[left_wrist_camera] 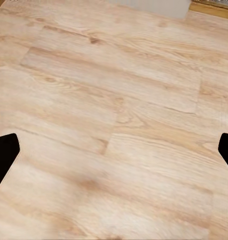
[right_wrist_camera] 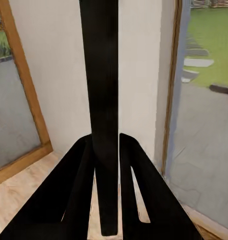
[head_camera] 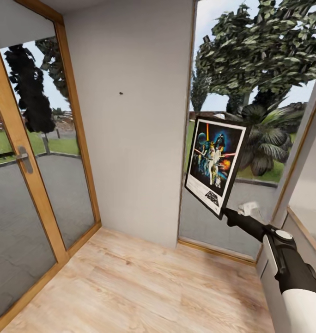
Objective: Pick up the poster from the kitchen countertop and hang it on one of the wall nails in the kitchen.
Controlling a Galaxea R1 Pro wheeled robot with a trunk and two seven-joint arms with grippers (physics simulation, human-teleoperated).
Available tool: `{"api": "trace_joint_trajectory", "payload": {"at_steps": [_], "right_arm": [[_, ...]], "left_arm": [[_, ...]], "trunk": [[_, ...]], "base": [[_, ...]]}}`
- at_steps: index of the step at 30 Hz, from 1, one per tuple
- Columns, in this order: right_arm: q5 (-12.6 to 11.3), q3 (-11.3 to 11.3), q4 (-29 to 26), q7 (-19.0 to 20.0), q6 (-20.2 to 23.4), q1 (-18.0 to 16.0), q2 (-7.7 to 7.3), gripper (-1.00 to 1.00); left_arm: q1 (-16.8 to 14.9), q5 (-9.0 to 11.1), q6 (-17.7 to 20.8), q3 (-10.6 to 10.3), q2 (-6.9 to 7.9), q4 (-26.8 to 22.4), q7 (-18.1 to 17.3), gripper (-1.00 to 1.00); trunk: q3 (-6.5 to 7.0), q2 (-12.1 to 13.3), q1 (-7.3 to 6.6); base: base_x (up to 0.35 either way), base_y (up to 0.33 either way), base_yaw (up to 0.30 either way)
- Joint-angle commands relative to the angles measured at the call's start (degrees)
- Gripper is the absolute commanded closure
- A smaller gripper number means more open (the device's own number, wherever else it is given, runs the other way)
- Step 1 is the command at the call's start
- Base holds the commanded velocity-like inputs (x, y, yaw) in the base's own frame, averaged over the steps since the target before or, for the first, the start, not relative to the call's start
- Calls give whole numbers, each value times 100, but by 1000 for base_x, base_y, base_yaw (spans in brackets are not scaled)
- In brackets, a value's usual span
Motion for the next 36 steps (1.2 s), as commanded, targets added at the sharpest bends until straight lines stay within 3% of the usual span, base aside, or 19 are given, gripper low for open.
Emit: {"api": "trace_joint_trajectory", "payload": {"at_steps": [1, 2, 6, 10, 13, 15, 19, 20, 23, 26, 29, 36], "right_arm": [[135, -17, -8, 161, 39, -3, 6, 100], [305, -17, -8, 344, 40, -3, 10, 100], [512, -16, -8, 605, 41, -3, 15, 100], [588, 35, -8, 707, 41, -3, 16, 100], [610, 278, -8, 735, 41, -3, 16, 100], [611, 302, -8, 737, 41, -3, 16, 100], [613, 325, -8, 739, 41, -3, 14, 100], [614, 330, -8, 738, 37, -3, 15, 100], [614, 334, -8, 739, 38, -3, 13, 100], [614, 330, -12, 740, 42, -3, 10, 100], [614, 328, -30, 739, 41, -3, 13, 100], [614, 320, -34, 728, 41, -3, 16, 100]], "left_arm": [[2, -7, -10, 16, -1, -2, -34, -100], [2, -7, -10, 15, -1, -2, -34, -100], [2, -7, -13, 17, -1, -2, -34, -100], [2, -7, -17, 24, -1, -2, -34, -100], [2, -13, -25, 28, 0, 4, -32, -100], [2, -13, -26, 31, 8, 5, -31, -100], [2, 2, -37, 35, 150, 5, -104, -100], [2, 17, -44, 43, 285, 6, -438, -100], [2, 27, -48, 80, 438, 12, -1096, -100], [2, 28, -47, 129, 511, 17, -1444, -100], [2, 28, -46, 176, 556, 23, -1641, -100], [2, 28, -53, 193, 569, 48, -1691, -100]], "trunk": [[0, -3, 4], [0, -3, 4], [0, -3, 4], [0, -3, 4], [9, -3, 4], [18, -3, 4], [32, -3, 4], [33, -3, 4], [36, -3, 4], [37, -3, 4], [37, -3, 4], [37, -3, 4]], "base": [[193, 266, 0], [195, 266, 0], [193, 266, 0], [130, 207, -7], [31, 53, -167], [10, 17, -236], [4, 7, -231], [1, 3, -101], [1, 2, -62], [0, 1, -25], [0, 5, -8], [0, 175, -1]]}}
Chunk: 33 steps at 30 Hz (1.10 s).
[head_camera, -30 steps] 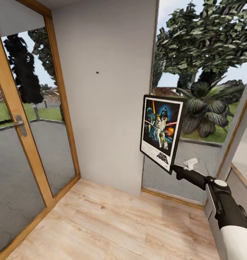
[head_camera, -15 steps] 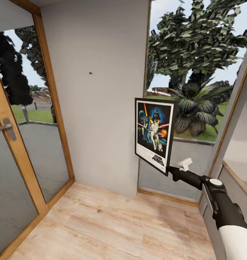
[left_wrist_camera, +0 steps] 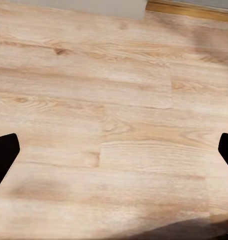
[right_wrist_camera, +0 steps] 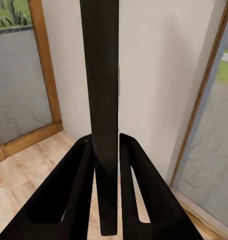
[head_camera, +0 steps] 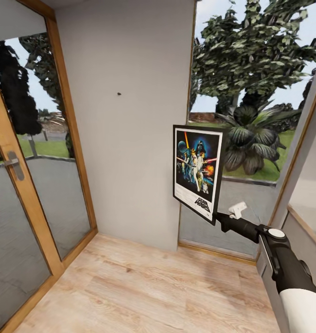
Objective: Pick up the poster from the kitchen countertop and hang it on one of the wall nails in the kitchen.
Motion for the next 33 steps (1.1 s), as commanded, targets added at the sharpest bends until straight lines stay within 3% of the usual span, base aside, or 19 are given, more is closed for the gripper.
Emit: {"api": "trace_joint_trajectory", "payload": {"at_steps": [1, 17, 33], "right_arm": [[9, -15, -8, 43, 51, -3, 4, 100], [9, -11, -9, 54, 51, -3, 4, 100], [9, 10, -7, 64, 60, -3, 4, 100]], "left_arm": [[2, -4, -8, 18, -2, 0, -36, -100], [2, -4, -1, 19, -1, -3, -38, -100], [2, -4, 9, 19, -1, 1, -38, -100]], "trunk": [[-1, -4, 2], [-1, -4, 2], [9, -4, 2]], "base": [[0, 280, 0], [17, 290, -14], [104, 186, -259]]}}
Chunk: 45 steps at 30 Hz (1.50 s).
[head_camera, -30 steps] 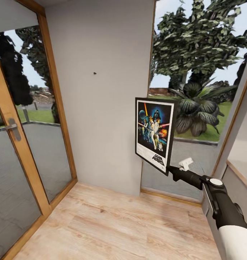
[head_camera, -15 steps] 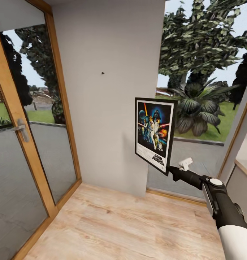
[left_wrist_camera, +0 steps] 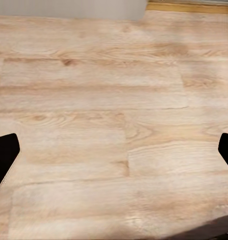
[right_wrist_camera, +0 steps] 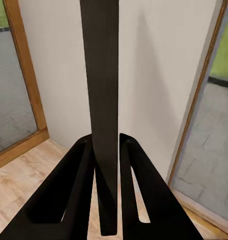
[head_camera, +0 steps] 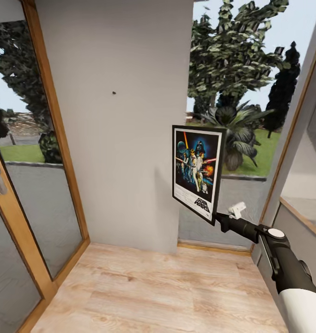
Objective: Pick up the poster from the kitchen countertop and hang it on one of the wall nails in the kitchen.
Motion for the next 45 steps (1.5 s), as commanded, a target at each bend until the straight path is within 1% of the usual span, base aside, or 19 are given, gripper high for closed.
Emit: {"api": "trace_joint_trajectory", "payload": {"at_steps": [1, 11, 38, 45], "right_arm": [[10, -13, -7, 43, 51, -4, 5, 100], [4, 1, -4, 44, 51, -4, 5, 100], [9, 4, 0, 42, 51, -4, 6, 100], [8, -1, 0, 44, 51, -4, 5, 100]], "left_arm": [[3, -4, -8, 18, -2, -2, -34, -100], [3, -4, -9, 18, -2, -2, -34, -100], [3, -4, -5, 14, -2, 5, -34, -100], [3, -4, -7, 10, -2, -2, -34, -100]], "trunk": [[0, -3, 3], [0, -3, 3], [0, -3, 3], [4, -3, 3]], "base": [[90, 288, -138], [74, 293, -26], [14, 296, 0], [114, 103, -27]]}}
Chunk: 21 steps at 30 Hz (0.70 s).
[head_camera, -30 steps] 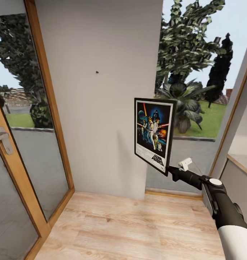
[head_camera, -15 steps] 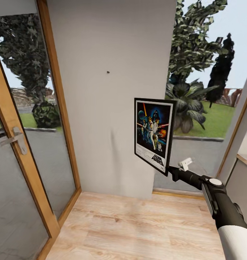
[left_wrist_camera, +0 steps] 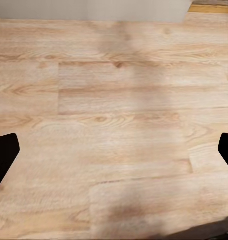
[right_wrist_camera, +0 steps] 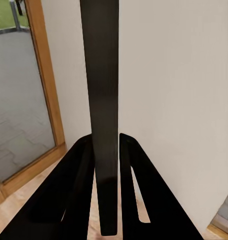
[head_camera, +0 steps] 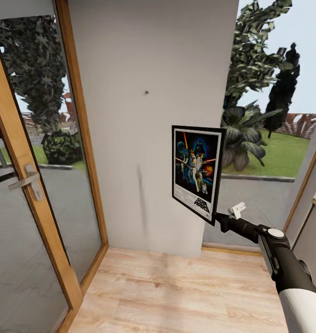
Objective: Pick up the poster from the kitchen countertop and hang it on one of the wall nails in the kitchen.
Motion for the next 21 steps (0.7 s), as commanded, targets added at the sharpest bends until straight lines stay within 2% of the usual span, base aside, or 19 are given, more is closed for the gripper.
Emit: {"api": "trace_joint_trajectory", "payload": {"at_steps": [1, 12, 15, 21], "right_arm": [[9, -11, -6, 42, 51, -3, 3, 100], [11, -4, -4, 42, 53, -3, 9, 100], [11, 0, -6, 42, 49, -3, 11, 100], [12, -5, -6, 42, 48, -3, 12, 100]], "left_arm": [[3, -4, -6, 20, -3, -4, -36, -100], [3, -4, -6, 20, -3, -5, -36, -100], [3, -4, -9, 20, -3, -3, -36, -100], [3, -4, -6, 20, -3, -4, -36, -100]], "trunk": [[3, -3, 3], [51, -3, 3], [55, -3, 3], [58, -3, 3]], "base": [[25, 18, -161], [7, 5, -224], [0, 72, -75], [0, 235, -19]]}}
